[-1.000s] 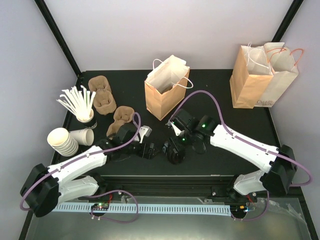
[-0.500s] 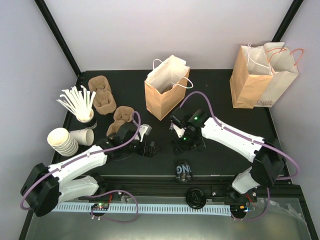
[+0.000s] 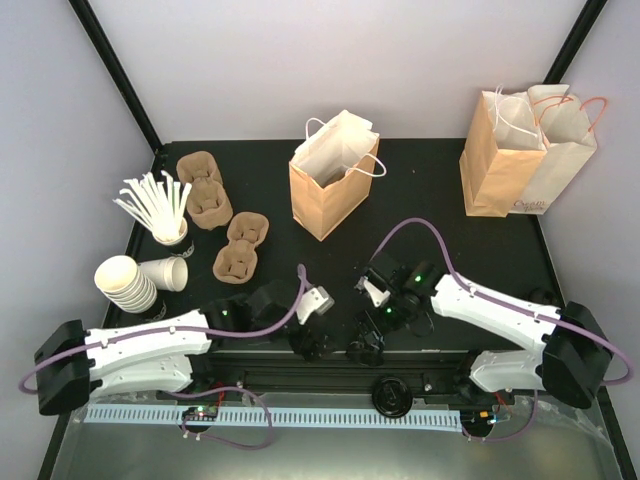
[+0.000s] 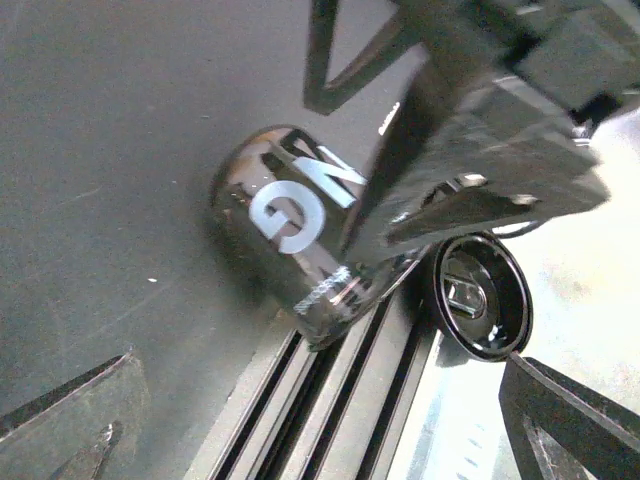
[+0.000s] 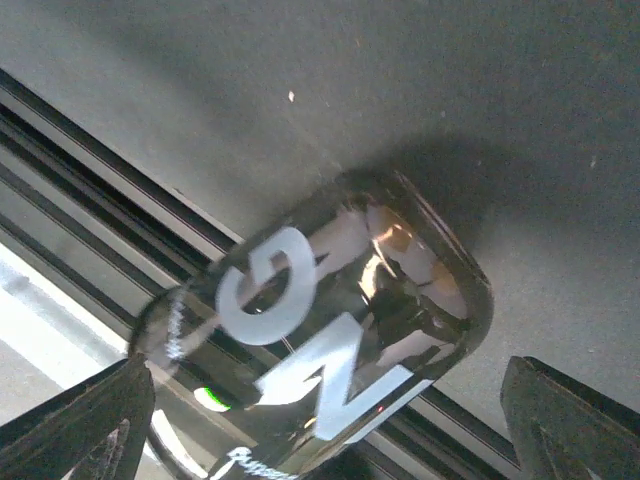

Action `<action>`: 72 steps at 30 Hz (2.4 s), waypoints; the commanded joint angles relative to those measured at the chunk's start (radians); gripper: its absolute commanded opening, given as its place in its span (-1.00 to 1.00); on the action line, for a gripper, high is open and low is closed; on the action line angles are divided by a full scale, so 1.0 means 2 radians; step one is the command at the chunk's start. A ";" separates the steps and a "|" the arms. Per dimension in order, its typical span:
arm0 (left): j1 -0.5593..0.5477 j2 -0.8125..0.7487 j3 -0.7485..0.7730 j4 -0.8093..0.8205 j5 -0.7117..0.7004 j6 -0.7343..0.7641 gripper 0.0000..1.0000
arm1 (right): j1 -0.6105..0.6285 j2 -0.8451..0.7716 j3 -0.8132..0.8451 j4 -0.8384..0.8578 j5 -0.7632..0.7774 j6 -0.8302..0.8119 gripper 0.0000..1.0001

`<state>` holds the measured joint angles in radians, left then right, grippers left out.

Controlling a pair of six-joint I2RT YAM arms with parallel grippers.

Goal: Pack the takeout coffee

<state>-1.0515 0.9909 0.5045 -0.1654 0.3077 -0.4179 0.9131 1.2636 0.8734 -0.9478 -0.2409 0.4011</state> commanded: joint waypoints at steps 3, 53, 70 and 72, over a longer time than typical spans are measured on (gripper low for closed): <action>-0.098 0.017 0.042 -0.028 -0.130 0.041 0.96 | 0.001 -0.044 -0.050 0.070 -0.016 0.044 0.95; -0.169 0.185 0.044 0.074 -0.286 0.057 -0.22 | -0.090 -0.043 -0.112 0.190 -0.051 0.107 0.60; -0.073 0.194 0.175 -0.135 -0.171 -0.008 -0.97 | -0.117 -0.116 -0.026 0.053 0.074 0.081 0.51; -0.036 0.201 0.194 -0.189 -0.145 -0.023 -0.97 | -0.117 -0.119 -0.014 0.039 0.082 0.076 0.51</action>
<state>-1.2362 1.3659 0.8078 -0.2855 -0.1318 -0.3824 0.6838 1.0458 0.7898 -0.7837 -0.1558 0.5831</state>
